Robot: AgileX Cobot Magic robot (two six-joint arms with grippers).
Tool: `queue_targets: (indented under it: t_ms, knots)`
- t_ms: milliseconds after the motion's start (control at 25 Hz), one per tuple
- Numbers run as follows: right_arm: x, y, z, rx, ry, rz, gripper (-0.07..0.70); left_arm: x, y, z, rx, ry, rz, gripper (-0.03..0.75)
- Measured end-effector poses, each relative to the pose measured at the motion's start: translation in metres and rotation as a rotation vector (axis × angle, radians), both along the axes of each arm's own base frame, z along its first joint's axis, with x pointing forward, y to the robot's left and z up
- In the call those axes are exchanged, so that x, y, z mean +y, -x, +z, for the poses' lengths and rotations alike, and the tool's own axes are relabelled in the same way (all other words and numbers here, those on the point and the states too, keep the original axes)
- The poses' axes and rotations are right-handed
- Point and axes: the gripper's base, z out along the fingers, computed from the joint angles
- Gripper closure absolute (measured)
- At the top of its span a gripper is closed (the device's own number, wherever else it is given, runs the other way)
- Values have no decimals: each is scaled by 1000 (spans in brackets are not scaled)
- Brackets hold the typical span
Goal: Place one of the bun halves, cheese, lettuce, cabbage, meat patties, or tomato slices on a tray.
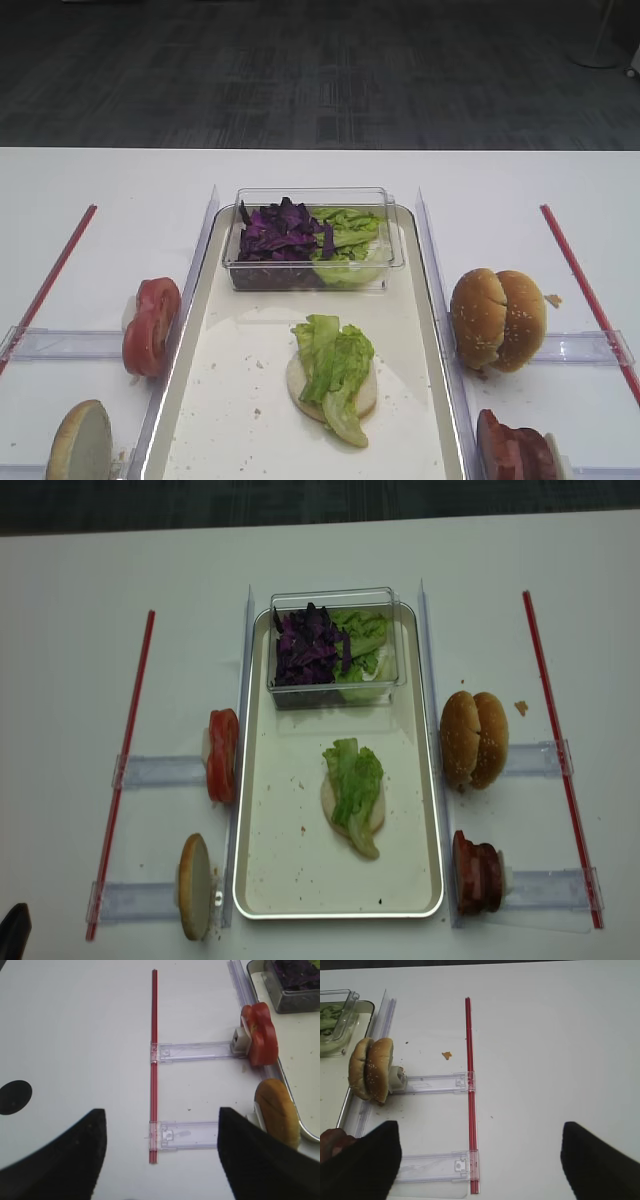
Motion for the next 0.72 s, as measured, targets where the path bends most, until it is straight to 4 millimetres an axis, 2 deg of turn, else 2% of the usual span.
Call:
queue_targets:
  t_ms: [480, 720]
  knots:
    - [0, 0, 0, 0, -1, 0, -28, 0, 0, 0, 0, 0, 0, 279]
    - [0, 0, 0, 0, -1, 0, 3, 0, 0, 0, 0, 0, 0, 279]
